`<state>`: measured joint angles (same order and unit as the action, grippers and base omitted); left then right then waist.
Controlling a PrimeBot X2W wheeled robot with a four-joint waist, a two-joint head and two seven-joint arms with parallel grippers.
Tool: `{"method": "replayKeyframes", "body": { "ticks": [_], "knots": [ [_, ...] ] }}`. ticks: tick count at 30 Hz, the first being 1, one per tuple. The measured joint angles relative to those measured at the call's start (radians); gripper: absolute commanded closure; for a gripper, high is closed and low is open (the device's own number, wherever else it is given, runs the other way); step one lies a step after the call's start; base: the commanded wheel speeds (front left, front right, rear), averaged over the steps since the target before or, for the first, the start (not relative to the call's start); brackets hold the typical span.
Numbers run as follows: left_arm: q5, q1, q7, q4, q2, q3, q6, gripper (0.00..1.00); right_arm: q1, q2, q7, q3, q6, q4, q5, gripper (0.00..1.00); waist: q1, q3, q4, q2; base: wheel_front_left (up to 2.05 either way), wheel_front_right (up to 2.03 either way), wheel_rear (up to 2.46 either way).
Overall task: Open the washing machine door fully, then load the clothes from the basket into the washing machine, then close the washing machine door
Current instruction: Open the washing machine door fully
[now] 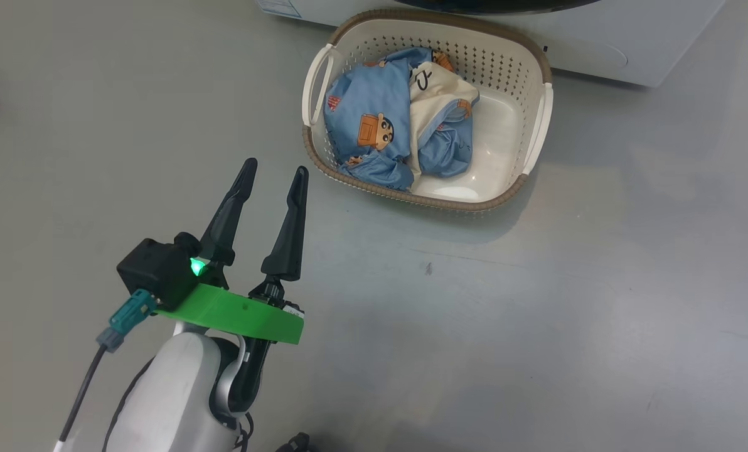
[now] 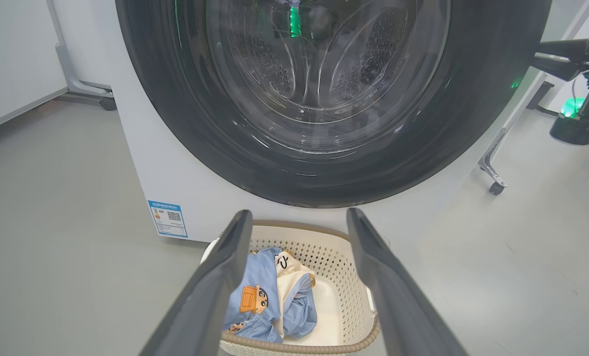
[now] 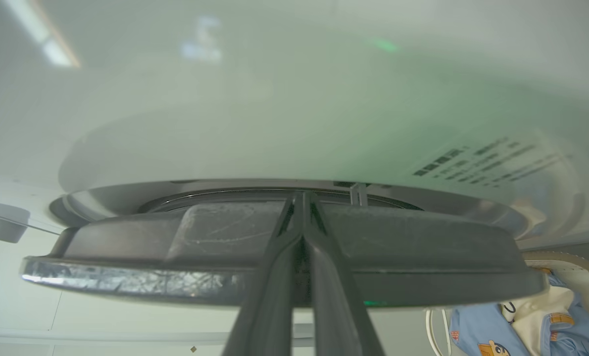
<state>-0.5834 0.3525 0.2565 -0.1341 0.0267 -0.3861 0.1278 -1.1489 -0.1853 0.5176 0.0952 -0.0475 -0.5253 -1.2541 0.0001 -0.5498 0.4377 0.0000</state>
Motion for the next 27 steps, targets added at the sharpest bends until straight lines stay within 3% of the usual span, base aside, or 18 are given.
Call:
{"method": "replayKeyframes", "body": {
  "ticks": [13,27],
  "knots": [
    [-0.016,0.0,0.0,-0.004,-0.001,0.004,0.0,0.0,-0.038,-0.011,-0.008,-0.011,0.02,-0.053,0.013,1.0,-0.0001,-0.009,0.028,0.0,0.0,0.0,0.0],
    [-0.014,0.0,0.0,-0.001,-0.002,0.022,0.0,0.0,-0.042,-0.006,0.107,-0.04,0.057,-0.096,-0.026,1.0,-0.0001,-0.004,0.018,0.0,0.0,0.0,0.0]
  ]
}}
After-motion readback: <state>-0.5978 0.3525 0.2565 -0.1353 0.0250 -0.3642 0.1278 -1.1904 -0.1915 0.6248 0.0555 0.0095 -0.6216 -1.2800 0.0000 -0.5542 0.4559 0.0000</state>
